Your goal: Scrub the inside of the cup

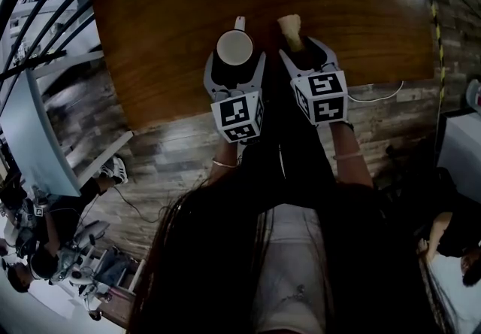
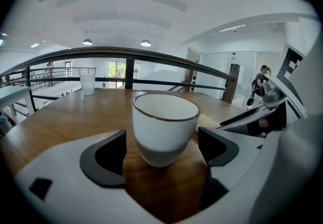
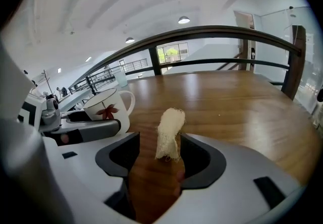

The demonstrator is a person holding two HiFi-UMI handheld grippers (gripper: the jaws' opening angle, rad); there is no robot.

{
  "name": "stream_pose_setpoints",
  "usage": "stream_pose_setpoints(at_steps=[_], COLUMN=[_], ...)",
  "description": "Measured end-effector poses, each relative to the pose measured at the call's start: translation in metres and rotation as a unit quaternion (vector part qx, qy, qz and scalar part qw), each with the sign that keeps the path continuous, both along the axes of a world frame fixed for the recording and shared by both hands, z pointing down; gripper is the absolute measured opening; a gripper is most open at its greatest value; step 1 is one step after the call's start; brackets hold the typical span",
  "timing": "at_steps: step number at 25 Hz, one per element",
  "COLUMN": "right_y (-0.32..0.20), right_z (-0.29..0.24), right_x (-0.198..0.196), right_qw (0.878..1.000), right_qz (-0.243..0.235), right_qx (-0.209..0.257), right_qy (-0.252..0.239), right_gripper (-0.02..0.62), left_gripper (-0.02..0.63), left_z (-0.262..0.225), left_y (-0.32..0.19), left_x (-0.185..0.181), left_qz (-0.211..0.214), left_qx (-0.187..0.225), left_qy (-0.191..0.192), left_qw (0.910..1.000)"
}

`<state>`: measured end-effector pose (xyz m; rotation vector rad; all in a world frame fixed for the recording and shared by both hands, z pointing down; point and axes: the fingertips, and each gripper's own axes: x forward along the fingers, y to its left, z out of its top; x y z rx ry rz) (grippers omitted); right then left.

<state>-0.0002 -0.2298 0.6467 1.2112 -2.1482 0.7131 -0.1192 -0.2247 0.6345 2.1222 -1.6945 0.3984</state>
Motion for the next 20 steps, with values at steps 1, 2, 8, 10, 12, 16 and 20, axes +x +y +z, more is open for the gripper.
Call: stream_pose_setpoints(at_steps=[1,2,8,10,12,16,20], right_y=[0.0,0.001,0.002,0.002,0.001,0.0,0.001], right_z=[0.001,0.003,0.009,0.01,0.012,0.016,0.021], right_x=[0.001,0.001,0.005,0.005,0.004,0.002,0.001], right_qw=[1.0,1.0,1.0,1.0,1.0,0.999,0.999], right_qz=[0.001,0.001,-0.002,-0.004,-0.007,-0.013,-0.017], right_qx=[-0.003,-0.006,-0.022,-0.025,-0.027,-0.038,-0.051], right_qy=[0.001,0.001,0.002,0.004,0.005,0.0,0.003], right_gripper=[0.249,0.25,0.253,0.253,0.253,0.253,0.253], left_gripper=[0.441,0.444,0.459,0.46,0.46,0.46,0.46], left_z=[0.0,0.001,0.0,0.001,0.003,0.007,0.008], left_y=[-0.001,-0.002,-0.008,-0.01,-0.013,-0.015,-0.018], left_x=[0.0,0.001,0.007,0.009,0.01,0.013,0.016], left_qz=[0.001,0.002,0.007,0.009,0.01,0.016,0.021], left_qx=[0.0,0.0,0.0,0.001,0.001,-0.001,0.003], left_qy=[-0.002,-0.003,-0.011,-0.013,-0.017,-0.026,-0.029], left_qw=[1.0,1.0,0.9999,0.9999,0.9998,0.9995,0.9994])
